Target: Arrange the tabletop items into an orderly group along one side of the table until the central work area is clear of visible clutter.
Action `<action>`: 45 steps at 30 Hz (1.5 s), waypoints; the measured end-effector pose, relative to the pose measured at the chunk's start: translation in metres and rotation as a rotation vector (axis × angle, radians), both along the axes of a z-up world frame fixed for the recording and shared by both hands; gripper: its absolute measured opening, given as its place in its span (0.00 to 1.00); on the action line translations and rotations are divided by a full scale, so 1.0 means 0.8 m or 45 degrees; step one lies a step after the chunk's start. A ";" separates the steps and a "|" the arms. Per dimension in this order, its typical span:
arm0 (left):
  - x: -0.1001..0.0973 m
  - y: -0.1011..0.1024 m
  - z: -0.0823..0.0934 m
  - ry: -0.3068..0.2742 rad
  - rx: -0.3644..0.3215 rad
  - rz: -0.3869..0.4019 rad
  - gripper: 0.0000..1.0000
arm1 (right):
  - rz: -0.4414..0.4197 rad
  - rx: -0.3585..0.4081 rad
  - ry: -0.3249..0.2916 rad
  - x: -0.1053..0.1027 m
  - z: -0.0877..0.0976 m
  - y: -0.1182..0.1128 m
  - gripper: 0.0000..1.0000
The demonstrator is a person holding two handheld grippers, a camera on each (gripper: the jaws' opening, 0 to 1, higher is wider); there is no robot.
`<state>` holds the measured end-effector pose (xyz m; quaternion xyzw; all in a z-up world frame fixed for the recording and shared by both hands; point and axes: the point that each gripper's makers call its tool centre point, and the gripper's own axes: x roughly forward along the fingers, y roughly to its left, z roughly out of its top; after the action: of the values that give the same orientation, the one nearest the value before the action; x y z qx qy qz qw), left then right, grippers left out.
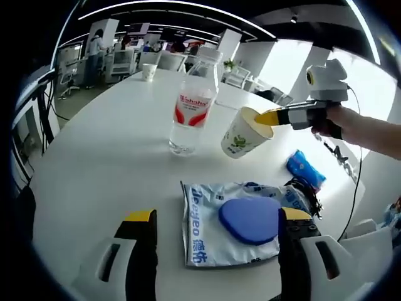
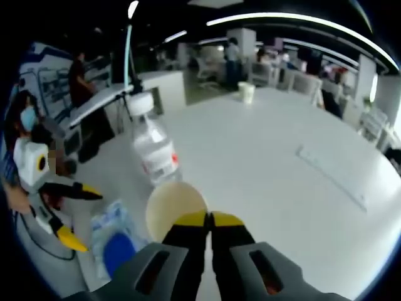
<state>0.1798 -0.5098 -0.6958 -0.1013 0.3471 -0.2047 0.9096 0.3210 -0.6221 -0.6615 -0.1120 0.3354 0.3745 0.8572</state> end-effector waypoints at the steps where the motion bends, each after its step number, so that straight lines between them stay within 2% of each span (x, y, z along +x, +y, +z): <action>1: 0.001 0.000 0.002 -0.014 0.013 -0.013 0.79 | 0.003 0.002 0.006 0.001 -0.001 0.001 0.00; 8: 0.013 0.002 0.028 -0.120 0.033 -0.045 0.82 | 0.028 0.003 0.041 0.004 -0.006 0.008 0.00; 13: 0.017 0.007 0.044 -0.169 0.051 -0.070 0.85 | 0.035 0.010 0.066 0.007 -0.009 0.011 0.00; 18: 0.017 0.013 0.047 -0.175 0.062 -0.087 0.88 | 0.041 0.014 0.090 0.002 -0.010 0.015 0.00; 21: 0.013 0.011 0.052 -0.195 0.088 -0.143 0.89 | 0.040 0.019 0.108 0.000 -0.010 0.017 0.00; 28: 0.005 0.014 0.057 -0.192 0.064 -0.188 0.89 | 0.041 0.015 0.148 0.000 -0.012 0.021 0.00; 37: -0.003 0.016 0.064 -0.197 0.039 -0.218 0.88 | 0.114 -0.007 0.175 0.007 -0.014 0.030 0.00; 40: -0.005 0.016 0.064 -0.195 0.032 -0.218 0.88 | 0.172 -0.032 0.160 0.012 -0.015 0.033 0.00; 45: -0.007 0.016 0.065 -0.196 0.026 -0.219 0.88 | 0.195 -0.040 0.159 0.019 -0.016 0.034 0.00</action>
<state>0.1746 -0.4967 -0.6437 -0.0460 0.2858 -0.2855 0.9136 0.3361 -0.5952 -0.6741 -0.1270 0.3843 0.4398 0.8017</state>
